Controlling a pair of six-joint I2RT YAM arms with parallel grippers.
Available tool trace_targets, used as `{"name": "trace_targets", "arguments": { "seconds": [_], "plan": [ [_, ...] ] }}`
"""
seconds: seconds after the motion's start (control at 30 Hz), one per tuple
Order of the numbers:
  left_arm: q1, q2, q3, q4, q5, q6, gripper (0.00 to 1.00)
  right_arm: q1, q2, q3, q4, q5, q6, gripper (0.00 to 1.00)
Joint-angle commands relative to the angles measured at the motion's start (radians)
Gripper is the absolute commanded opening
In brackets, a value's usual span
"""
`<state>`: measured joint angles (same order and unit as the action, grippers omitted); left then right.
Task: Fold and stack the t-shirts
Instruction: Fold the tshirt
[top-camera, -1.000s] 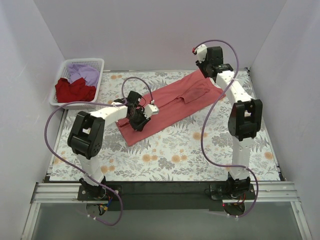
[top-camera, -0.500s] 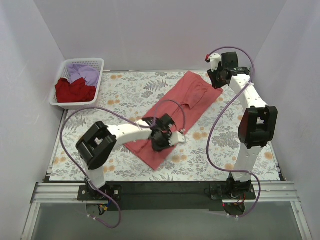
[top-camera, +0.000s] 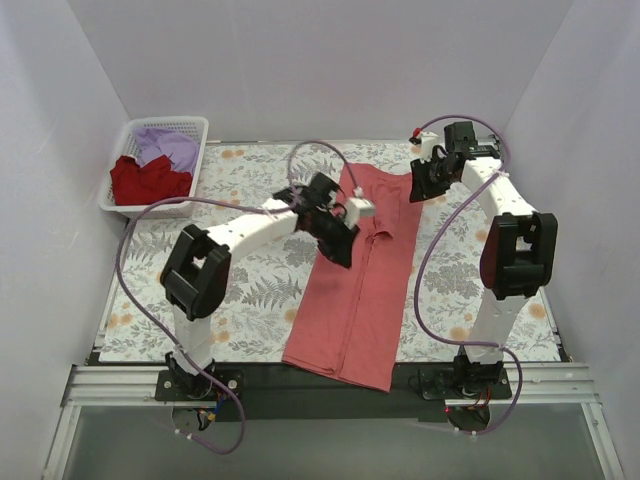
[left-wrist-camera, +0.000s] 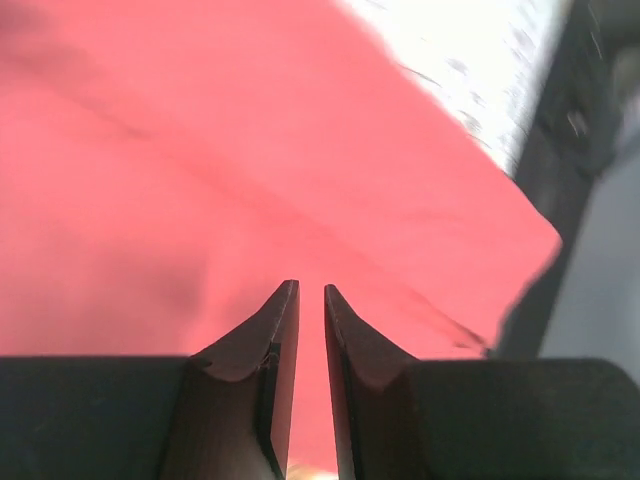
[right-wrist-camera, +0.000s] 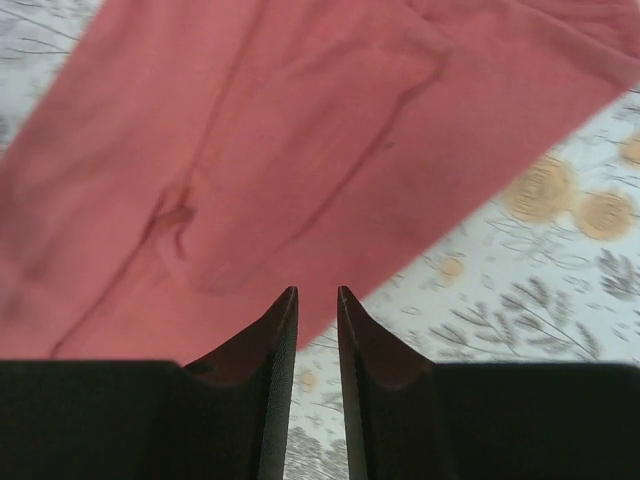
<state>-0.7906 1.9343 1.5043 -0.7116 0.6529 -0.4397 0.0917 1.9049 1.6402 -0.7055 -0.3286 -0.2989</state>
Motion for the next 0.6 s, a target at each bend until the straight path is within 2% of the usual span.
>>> {"name": "trace_targets", "arguments": {
  "seconds": [0.0, 0.1, 0.23, 0.3, 0.47, 0.57],
  "plan": [
    [0.12, -0.095, 0.004, 0.081, 0.071, -0.1, 0.15, 0.003, 0.032, 0.02, 0.0, -0.236, 0.116, 0.28],
    [0.212, -0.028, 0.071, 0.141, 0.074, -0.172, 0.16, 0.022, 0.091, 0.024, 0.001, -0.293, 0.15, 0.28],
    [0.327, 0.052, 0.129, 0.213, 0.134, -0.353, 0.17, 0.063, 0.19, 0.041, 0.001, -0.26, 0.15, 0.27],
    [0.372, 0.066, 0.132, 0.265, 0.126, -0.39, 0.17, 0.074, 0.218, 0.043, 0.004, -0.237, 0.153, 0.27],
    [0.418, 0.061, 0.087, 0.359, 0.11, -0.471, 0.19, 0.124, 0.33, 0.066, 0.009, -0.169, 0.142, 0.27],
    [0.448, 0.035, 0.001, 0.453, 0.09, -0.545, 0.2, 0.167, 0.422, 0.153, 0.015, -0.139, 0.145, 0.27]
  ]
}}
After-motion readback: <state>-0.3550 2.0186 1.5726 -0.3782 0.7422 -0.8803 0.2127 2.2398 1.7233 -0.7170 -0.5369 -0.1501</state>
